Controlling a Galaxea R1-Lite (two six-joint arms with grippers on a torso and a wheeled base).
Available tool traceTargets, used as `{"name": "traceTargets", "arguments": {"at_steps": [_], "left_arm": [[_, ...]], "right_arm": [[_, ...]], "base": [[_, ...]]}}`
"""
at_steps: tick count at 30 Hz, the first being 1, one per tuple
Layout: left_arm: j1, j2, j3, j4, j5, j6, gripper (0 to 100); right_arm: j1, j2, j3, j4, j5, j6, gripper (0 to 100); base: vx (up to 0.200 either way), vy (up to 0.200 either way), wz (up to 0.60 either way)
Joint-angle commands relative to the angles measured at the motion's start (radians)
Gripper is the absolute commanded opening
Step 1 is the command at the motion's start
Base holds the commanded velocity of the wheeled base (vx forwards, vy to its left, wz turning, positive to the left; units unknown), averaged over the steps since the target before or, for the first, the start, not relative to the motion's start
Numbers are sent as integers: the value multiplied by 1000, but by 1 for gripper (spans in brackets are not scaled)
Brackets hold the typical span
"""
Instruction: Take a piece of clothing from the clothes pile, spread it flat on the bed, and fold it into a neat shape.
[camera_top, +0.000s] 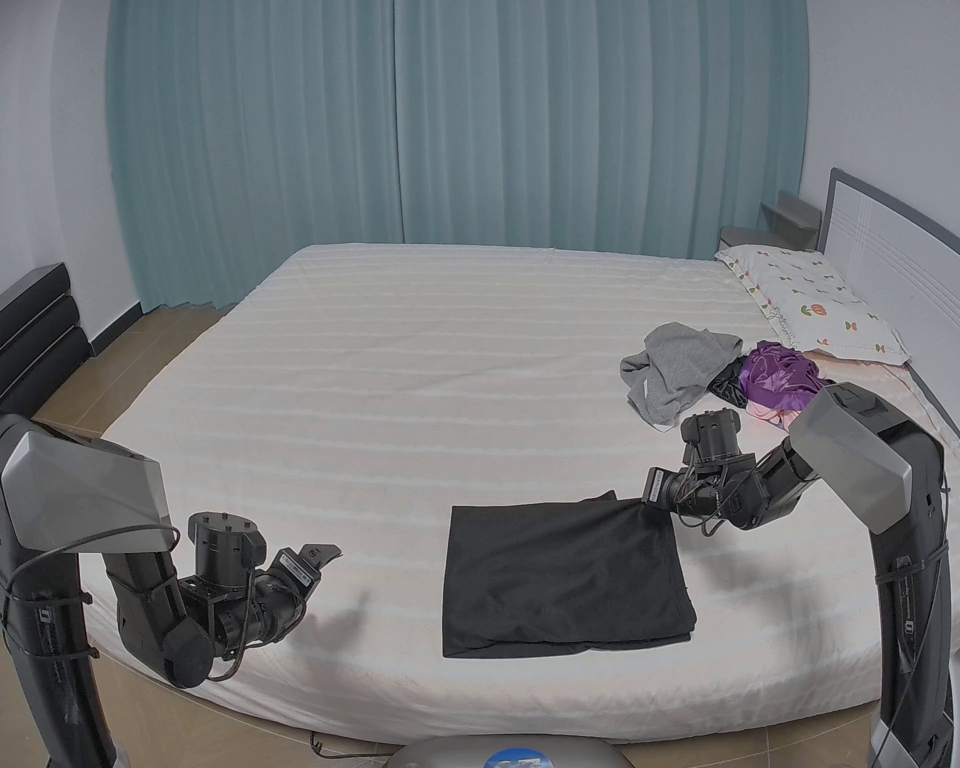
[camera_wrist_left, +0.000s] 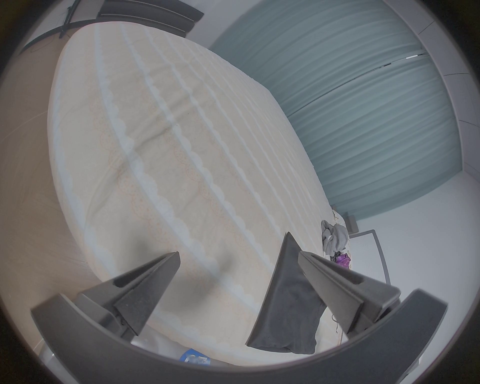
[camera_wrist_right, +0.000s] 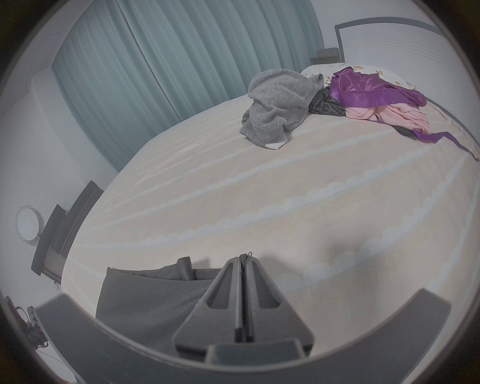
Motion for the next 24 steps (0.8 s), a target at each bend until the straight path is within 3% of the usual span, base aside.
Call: {"name": "traceTargets", "arguments": {"at_steps": [1,2,3,10,18,24], "left_arm": [[-3,7,-1,-1,1,0,100],[-3,7,-1,-1,1,0,100],[-3,7,-1,-1,1,0,100],[-3,7,-1,-1,1,0,100],[-1,7,-1,-1,1,0,100],[-3,7,-1,-1,1,0,100]], "right_arm": [[1,6,-8,0,1,-1,0],[1,7,-9,0,1,-1,0],[1,10,-11,2,2,-1,100],[0,-27,23,-9,28,37,100],[-31,-272,442,-60,248,26,100],[-31,-321,687,-202,285,11,100]], "base": [[0,0,0],[0,0,0],[0,0,0],[0,0,0],[0,0,0],[0,0,0]]}}
